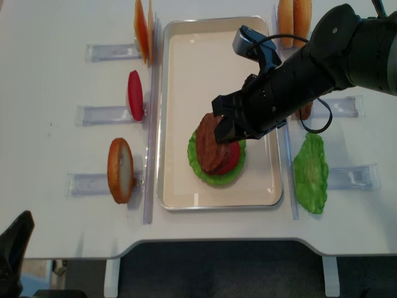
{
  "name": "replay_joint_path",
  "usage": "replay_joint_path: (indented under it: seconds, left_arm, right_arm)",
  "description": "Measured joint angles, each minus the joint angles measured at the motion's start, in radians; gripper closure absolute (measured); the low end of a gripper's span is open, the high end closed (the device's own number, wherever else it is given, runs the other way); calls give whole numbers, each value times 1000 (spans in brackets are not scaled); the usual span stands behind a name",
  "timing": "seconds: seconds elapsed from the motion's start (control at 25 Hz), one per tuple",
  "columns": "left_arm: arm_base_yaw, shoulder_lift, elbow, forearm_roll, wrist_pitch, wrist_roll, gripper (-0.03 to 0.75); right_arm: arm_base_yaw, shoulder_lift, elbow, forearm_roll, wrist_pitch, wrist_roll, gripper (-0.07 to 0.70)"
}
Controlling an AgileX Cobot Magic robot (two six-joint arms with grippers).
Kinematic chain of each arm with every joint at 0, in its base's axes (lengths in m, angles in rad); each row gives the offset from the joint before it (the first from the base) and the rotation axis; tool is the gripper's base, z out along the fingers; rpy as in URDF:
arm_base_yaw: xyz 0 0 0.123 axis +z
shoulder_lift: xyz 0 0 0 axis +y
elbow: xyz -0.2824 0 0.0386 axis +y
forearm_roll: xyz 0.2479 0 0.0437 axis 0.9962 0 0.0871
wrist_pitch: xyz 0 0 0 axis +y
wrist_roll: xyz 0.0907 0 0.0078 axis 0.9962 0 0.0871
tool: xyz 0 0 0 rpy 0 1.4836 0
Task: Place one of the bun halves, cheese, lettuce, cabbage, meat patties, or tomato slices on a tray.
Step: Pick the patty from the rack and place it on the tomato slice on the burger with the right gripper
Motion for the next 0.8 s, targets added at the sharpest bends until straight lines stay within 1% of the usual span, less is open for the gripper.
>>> replay_joint_path:
  seconds: [0.4,0.48,0.68,0.8]
  left_arm:
    - [0,0,0,0,0,0,137]
    - [0,0,0,0,0,0,137]
    - [0,0,0,0,0,0,137]
    - [0,0,0,0,0,0,137]
  right_arm:
    - [0,0,0,-4,-2,14,501]
    - [0,0,0,-11,-2,22,482]
    - [0,0,0,-33,-2,30,386]
    - [0,0,0,-44,-2,39,356]
